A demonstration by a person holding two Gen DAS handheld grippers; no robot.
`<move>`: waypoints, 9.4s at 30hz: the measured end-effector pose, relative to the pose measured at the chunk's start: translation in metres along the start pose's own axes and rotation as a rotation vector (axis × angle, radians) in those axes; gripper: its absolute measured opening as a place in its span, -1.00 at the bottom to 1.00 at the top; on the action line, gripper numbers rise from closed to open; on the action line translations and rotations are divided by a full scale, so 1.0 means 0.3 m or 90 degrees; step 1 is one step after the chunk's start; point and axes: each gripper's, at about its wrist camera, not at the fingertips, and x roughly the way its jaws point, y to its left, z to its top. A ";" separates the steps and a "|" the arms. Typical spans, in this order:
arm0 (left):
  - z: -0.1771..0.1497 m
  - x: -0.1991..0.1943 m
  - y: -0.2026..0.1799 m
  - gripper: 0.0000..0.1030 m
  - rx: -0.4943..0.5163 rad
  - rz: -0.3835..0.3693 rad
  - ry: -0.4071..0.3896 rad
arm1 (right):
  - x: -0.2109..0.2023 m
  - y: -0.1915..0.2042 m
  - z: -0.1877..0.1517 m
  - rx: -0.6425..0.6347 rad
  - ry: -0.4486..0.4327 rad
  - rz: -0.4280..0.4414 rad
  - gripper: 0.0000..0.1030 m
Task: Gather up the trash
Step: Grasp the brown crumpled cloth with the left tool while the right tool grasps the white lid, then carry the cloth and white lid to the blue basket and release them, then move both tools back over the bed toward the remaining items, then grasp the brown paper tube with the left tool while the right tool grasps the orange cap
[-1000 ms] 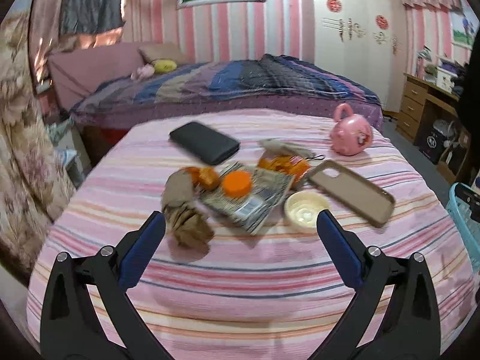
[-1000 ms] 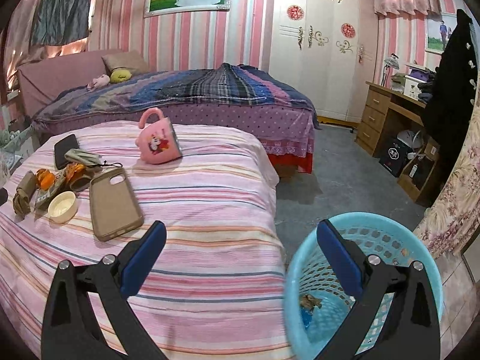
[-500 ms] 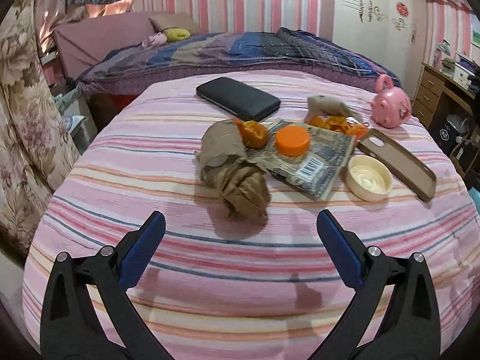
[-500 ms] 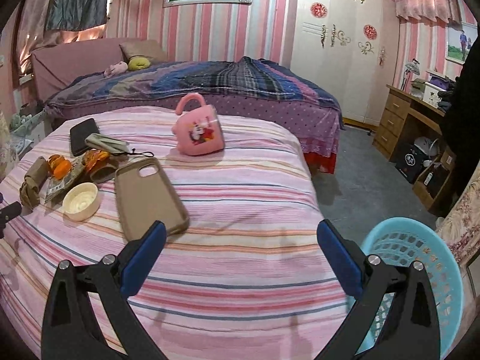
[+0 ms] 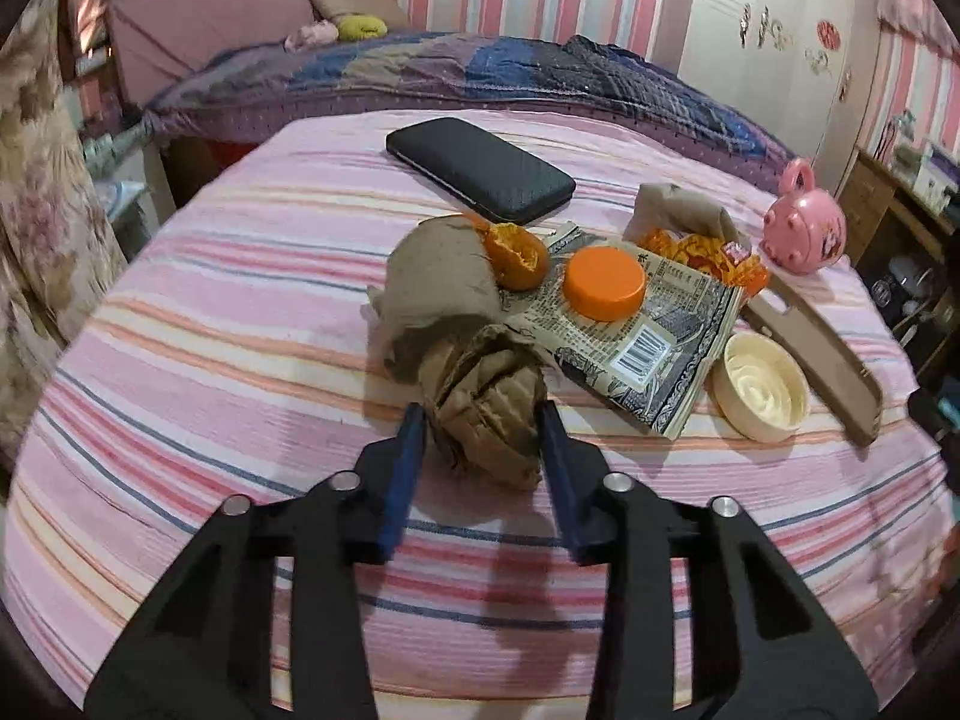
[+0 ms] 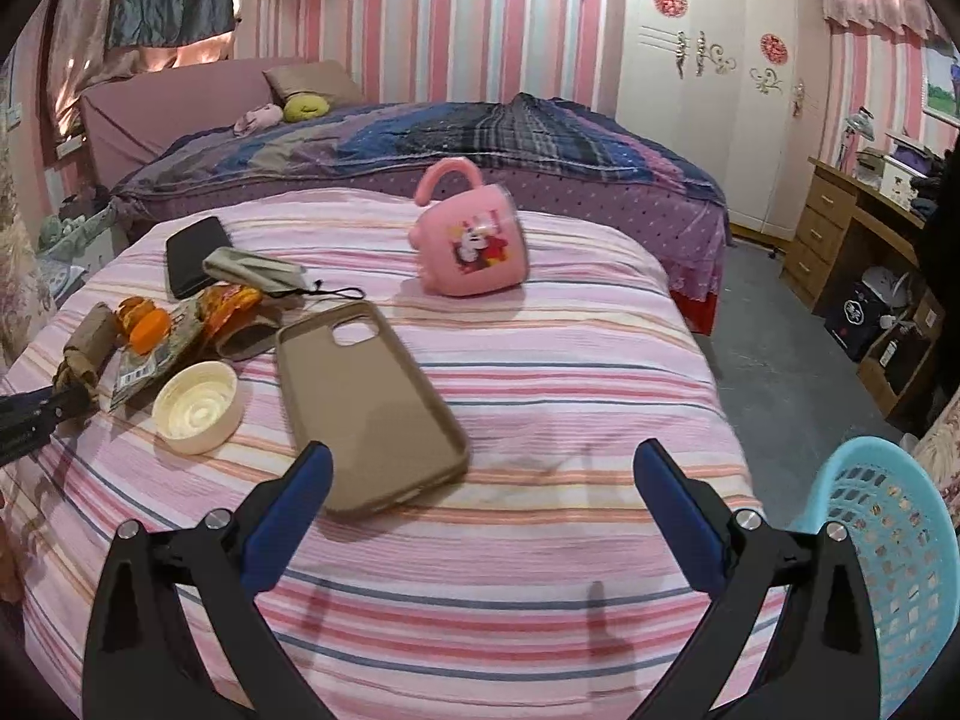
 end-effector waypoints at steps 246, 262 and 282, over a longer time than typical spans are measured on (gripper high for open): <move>0.156 -0.091 0.299 -0.41 -0.081 0.157 -0.068 | 0.144 0.591 0.182 -0.142 0.005 0.201 0.57; 0.174 -0.097 0.277 -0.41 -0.076 0.158 -0.076 | 0.247 0.712 0.174 -0.198 0.045 0.207 -0.21; 0.146 -0.113 -0.004 -0.41 -0.017 0.044 -0.047 | -0.040 0.112 0.063 -0.096 0.018 0.100 -0.21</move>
